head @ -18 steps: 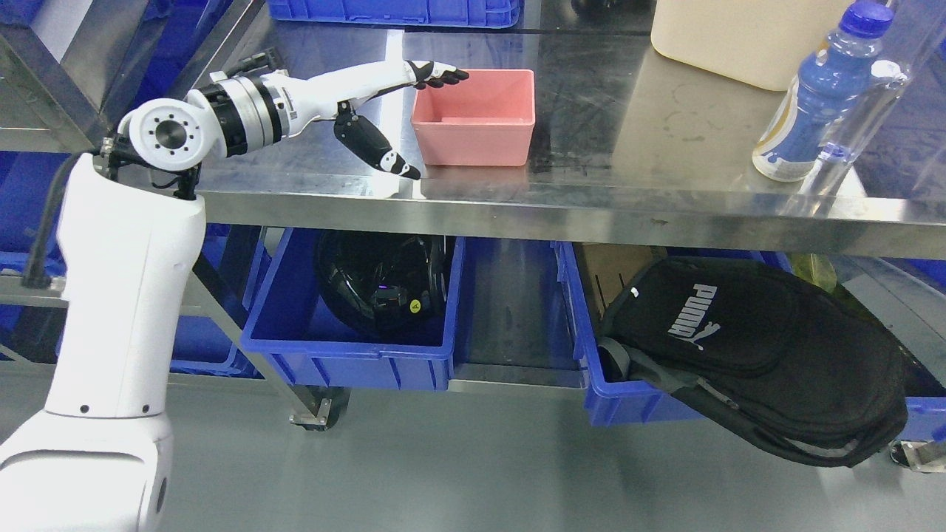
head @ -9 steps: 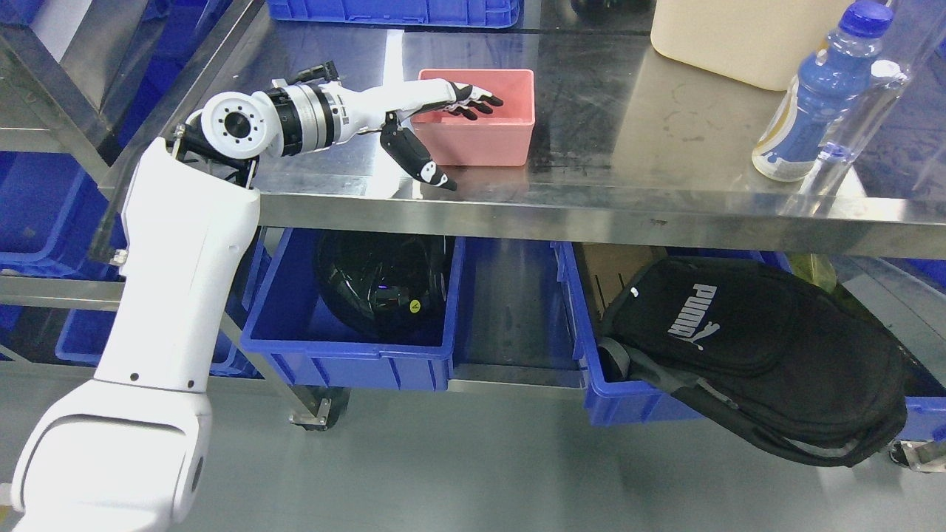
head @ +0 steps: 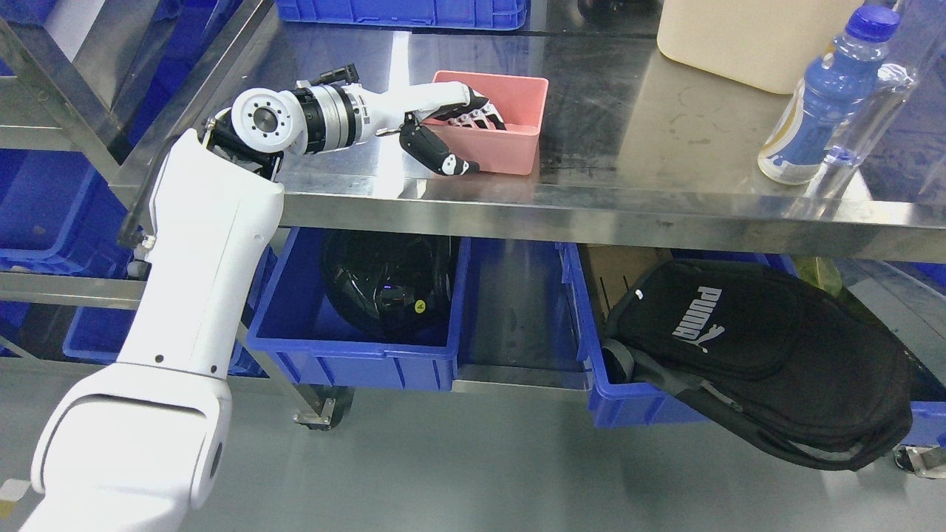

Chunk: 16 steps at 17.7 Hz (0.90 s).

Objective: Place storage box into left shelf container
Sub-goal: 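Grasp the pink box rim with the left hand and lift it, then raise the held pink box upward and away from the shelf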

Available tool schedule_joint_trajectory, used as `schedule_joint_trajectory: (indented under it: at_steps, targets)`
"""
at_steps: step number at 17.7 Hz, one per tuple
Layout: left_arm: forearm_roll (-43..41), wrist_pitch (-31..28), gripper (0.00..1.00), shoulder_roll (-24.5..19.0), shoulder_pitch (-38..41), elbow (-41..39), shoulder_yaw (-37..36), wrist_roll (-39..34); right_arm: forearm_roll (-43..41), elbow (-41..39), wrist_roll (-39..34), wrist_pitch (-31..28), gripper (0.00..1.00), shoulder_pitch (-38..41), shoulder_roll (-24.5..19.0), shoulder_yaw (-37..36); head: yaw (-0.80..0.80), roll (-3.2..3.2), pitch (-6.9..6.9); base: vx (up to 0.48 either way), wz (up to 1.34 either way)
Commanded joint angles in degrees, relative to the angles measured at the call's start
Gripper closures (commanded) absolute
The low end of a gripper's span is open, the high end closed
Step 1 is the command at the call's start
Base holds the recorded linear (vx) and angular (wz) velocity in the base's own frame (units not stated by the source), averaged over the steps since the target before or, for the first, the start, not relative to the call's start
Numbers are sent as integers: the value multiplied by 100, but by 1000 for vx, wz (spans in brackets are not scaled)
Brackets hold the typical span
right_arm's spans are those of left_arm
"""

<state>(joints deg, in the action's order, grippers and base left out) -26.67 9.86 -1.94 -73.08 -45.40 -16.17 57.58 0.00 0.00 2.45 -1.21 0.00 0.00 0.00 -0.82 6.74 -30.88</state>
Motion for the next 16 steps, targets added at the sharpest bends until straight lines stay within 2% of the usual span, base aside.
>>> schedule_joint_trajectory:
  at_steps: [1,3,7,10,16]
  targets:
    - [-5,209,99,94,-31,663,789,113,9,-100,1,-2,0,53,100,-27,0,0,0,0,0]
    - [196,201,100,94,-14,699,1184,139,9,-100,1,-2,0,53,100,-27,0,0,0,0,0]
    - [1697,-9,100,94,13,699,1668,87,9,-100,1,-2,0,53,100,-27,0,0,0,2,-14]
    - [2366,-28,100,94,4,690,2134,69,9,-100,1,-2,0,53,100,-27,0,0,0,0,-10]
    - [4255,-98,100,94,100,366,2179,-167,9,-100,1,-2,0,53,100,-27,0,0,0,0,-5]
